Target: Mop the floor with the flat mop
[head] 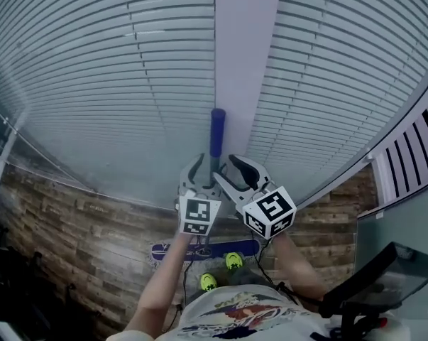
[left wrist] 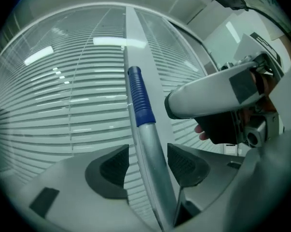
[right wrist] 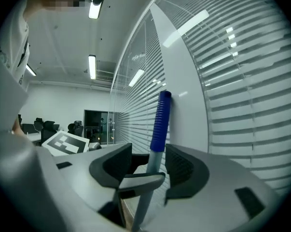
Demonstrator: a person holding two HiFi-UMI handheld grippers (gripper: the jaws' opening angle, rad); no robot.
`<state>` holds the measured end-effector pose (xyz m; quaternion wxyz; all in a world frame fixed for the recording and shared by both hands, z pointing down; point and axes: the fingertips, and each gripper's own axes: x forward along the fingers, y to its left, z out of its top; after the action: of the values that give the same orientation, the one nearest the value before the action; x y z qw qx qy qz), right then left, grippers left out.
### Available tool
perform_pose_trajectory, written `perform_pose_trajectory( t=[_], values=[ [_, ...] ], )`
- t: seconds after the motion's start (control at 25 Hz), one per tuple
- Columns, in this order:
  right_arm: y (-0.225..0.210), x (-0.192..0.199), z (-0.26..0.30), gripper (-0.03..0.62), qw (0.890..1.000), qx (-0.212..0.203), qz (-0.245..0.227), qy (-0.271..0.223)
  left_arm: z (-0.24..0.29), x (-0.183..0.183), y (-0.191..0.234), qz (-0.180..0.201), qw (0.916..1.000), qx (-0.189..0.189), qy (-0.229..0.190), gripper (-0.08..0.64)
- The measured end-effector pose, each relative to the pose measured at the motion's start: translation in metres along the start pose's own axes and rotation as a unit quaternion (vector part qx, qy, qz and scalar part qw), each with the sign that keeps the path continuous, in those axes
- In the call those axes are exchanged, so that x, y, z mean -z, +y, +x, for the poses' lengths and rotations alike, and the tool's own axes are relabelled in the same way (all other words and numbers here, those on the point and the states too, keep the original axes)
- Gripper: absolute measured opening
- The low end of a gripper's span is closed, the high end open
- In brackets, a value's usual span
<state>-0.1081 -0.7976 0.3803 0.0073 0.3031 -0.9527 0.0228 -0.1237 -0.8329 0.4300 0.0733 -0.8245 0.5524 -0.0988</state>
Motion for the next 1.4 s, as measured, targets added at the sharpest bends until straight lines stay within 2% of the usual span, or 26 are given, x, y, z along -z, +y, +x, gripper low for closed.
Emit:
perform_pose_trajectory(
  t=[0.16, 0.2, 0.24, 0.48, 0.64, 0.84, 1.0, 1.08, 1.16, 1.32, 1.4],
  values=[
    [-0.02, -0.002, 0.009, 0.195, 1.0, -0.006, 0.001, -0.002, 0.025, 0.001, -0.004, 0.016, 0.9998, -0.009, -0.007, 0.229],
    [-0.023, -0.004, 0.015, 0.195, 1.0, -0.009, 0.001, -0.002, 0.029, 0.003, -0.003, 0.019, 0.9997, -0.01, -0.008, 0.212],
    [-0.024, -0.006, 0.022, 0.193, 1.0, -0.011, 0.001, -0.002, 0.03, 0.004, -0.001, 0.02, 0.9997, -0.012, -0.009, 0.159],
    [-0.006, -0.046, 0.022, 0.193, 0.999, -0.012, -0.015, -0.032, -0.002, -0.016, 0.001, 0.003, 0.9996, -0.019, -0.023, 0.131],
    [0.031, -0.08, 0.017, 0.193, 0.998, -0.017, -0.052, -0.042, -0.038, -0.033, -0.005, 0.002, 0.9993, -0.016, -0.033, 0.13],
    [0.092, -0.078, 0.004, 0.19, 0.996, -0.017, -0.079, -0.039, -0.096, -0.028, -0.029, -0.004, 0.9987, -0.003, -0.05, 0.124],
    [0.129, -0.093, -0.027, 0.149, 0.997, -0.021, -0.057, -0.047, -0.137, -0.047, -0.05, 0.008, 0.9975, 0.005, -0.071, 0.123],
    [0.143, -0.096, -0.046, 0.141, 0.998, -0.029, -0.038, -0.047, -0.156, -0.061, -0.063, 0.015, 0.9949, 0.027, -0.096, 0.123],
    [0.158, -0.095, -0.064, 0.133, 0.998, -0.038, -0.024, -0.052, -0.175, -0.074, -0.074, 0.017, 0.9919, 0.049, -0.116, 0.157],
    [0.188, -0.096, -0.106, 0.13, 0.997, -0.049, -0.026, -0.054, -0.211, -0.096, -0.107, 0.053, 0.9818, 0.085, -0.161, 0.164],
    [0.204, -0.096, -0.133, 0.129, 0.996, -0.063, -0.022, -0.061, -0.232, -0.103, -0.129, 0.036, 0.977, 0.092, -0.189, 0.163]
  ],
)
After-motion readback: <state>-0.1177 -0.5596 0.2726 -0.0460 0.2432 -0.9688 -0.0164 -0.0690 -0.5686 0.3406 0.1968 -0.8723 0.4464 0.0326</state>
